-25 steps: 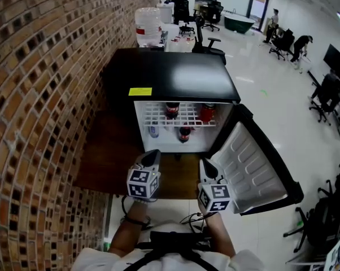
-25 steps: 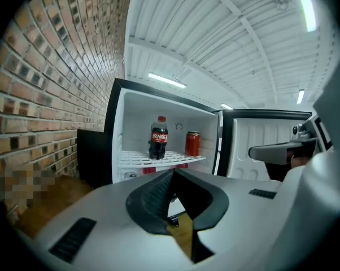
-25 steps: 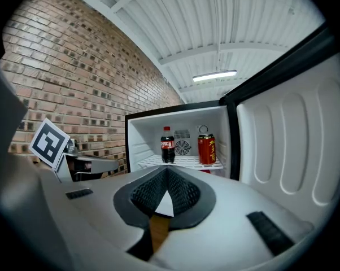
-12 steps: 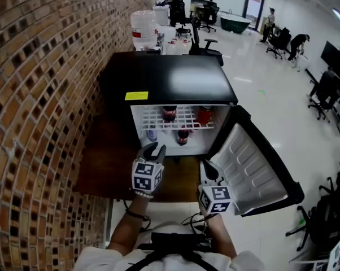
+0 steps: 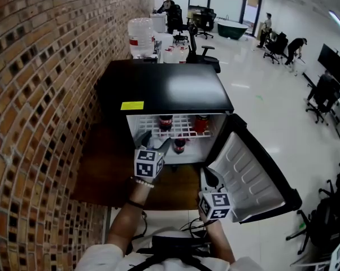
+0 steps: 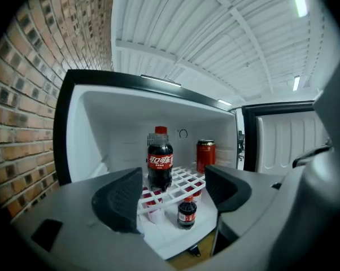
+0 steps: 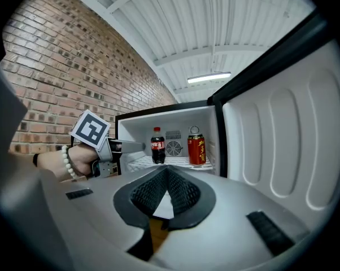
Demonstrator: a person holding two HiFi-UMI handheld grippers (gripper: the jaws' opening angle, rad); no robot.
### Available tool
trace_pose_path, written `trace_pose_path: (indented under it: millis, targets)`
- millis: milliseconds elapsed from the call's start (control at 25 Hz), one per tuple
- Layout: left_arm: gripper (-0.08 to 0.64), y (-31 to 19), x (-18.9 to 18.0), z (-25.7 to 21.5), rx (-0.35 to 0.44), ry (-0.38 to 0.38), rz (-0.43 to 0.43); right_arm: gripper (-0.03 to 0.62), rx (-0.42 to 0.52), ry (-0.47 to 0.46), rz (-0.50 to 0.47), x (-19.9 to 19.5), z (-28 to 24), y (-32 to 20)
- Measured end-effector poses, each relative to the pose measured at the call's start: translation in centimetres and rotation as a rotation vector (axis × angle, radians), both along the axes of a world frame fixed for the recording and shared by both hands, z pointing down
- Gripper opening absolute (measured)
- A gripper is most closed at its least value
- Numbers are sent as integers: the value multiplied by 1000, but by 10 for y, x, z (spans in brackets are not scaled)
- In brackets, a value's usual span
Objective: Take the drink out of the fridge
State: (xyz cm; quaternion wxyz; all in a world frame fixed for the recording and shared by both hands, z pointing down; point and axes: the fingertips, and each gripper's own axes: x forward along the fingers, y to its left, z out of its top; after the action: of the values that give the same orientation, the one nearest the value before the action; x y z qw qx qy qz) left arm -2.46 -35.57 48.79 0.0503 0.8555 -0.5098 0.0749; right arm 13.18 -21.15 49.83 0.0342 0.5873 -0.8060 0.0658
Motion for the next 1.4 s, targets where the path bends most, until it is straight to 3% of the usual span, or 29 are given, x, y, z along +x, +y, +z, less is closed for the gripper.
trace_pose_path:
  millis: [480,840,1400]
  targets:
    - [456,-55,19,-2,11,-56,-16,11,2,-9,23,14,0,-2]
    - [480,-93,23,5,-10,-77,-45,11,0,-15,31,17,1,-1]
    - [472,-123,33,8,0,-45,-63,11,-6,-16,49,28,2,-2]
